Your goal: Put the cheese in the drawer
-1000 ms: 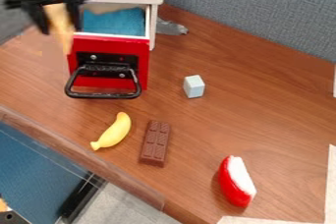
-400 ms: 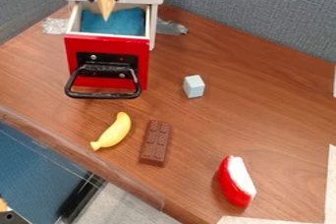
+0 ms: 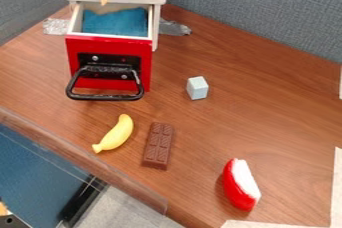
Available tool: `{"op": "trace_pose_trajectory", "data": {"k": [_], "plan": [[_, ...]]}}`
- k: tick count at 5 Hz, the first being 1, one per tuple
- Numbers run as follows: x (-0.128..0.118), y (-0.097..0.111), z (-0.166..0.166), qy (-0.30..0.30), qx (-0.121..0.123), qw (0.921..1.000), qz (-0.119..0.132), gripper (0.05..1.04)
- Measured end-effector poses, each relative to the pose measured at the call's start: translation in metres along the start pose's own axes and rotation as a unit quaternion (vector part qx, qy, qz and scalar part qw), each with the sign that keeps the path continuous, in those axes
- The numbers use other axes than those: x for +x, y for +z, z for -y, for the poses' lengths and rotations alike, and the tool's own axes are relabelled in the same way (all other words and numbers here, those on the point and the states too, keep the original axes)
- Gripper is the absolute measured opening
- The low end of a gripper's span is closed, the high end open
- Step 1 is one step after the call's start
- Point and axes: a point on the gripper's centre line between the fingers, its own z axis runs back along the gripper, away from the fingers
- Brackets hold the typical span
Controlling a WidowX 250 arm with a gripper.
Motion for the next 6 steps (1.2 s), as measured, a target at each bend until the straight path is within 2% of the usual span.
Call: {"op": "trace_pose_trajectory", "data": {"k": [1, 3, 4, 5, 6], "plan": [[-0.006, -0.005, 0.005, -0.095, -0.01, 0.9954, -0.012, 0.511], [-0.028, 0.009, 0.022, -0.172, -0.055, 0.9835, -0.014, 0.511], [-0.035, 0.005, 0.022, -0.208, -0.056, 0.9765, -0.014, 0.511], [-0.036, 0.002, 0.028, -0.267, -0.049, 0.9623, -0.012, 0.511], [-0.034, -0.002, 0.027, -0.286, -0.04, 0.9574, -0.005, 0.511]]}}
